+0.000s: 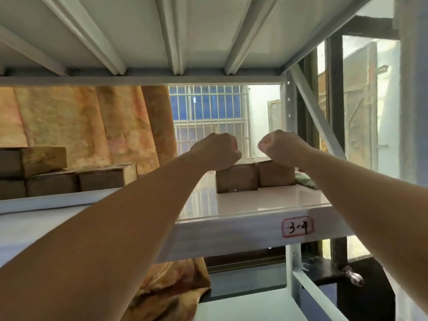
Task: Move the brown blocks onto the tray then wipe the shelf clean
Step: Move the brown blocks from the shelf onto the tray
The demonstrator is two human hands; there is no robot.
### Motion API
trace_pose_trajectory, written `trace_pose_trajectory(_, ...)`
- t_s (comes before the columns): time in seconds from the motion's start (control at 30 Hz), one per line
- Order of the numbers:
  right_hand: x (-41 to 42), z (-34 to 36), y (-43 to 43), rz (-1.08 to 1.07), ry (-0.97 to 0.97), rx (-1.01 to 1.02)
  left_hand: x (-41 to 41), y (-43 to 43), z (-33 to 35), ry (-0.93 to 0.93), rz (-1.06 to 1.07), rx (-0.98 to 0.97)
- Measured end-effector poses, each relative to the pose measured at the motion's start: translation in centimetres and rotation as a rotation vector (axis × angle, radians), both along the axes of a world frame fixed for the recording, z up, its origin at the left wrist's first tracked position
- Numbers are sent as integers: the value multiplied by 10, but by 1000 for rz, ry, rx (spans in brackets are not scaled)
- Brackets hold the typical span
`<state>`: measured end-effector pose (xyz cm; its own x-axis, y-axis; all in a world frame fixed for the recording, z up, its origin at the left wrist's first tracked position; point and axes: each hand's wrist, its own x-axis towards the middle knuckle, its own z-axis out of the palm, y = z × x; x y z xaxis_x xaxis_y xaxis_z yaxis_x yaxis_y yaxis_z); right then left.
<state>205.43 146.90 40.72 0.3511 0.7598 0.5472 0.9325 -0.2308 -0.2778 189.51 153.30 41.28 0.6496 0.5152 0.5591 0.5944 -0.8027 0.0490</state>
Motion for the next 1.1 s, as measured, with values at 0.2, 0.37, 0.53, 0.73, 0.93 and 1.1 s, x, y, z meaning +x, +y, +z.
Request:
trace_pose_trajectory(0.2,16,-10,9,24,47,-107,34,-3,-8,-37,122,135)
trace_pose_trajectory(0.37,14,-4,26,-68,-2,-131,41,3,-8,62,214,-13)
trace_pose_trajectory(0.53,18,-1,29,-77,105,-123,35,5,-9,149,170,-145)
trace_pose_trajectory(0.73,30,-14,28,5,186,-93,42,-5,-22,144,269,-38)
trace_pose_trajectory(0.93,29,-11,18,111,236,-214,40,-6,-18,-56,253,41)
trace_pose_trajectory(1.1,29,-12,14,154,260,-202,35,-1,-15,-141,230,52)
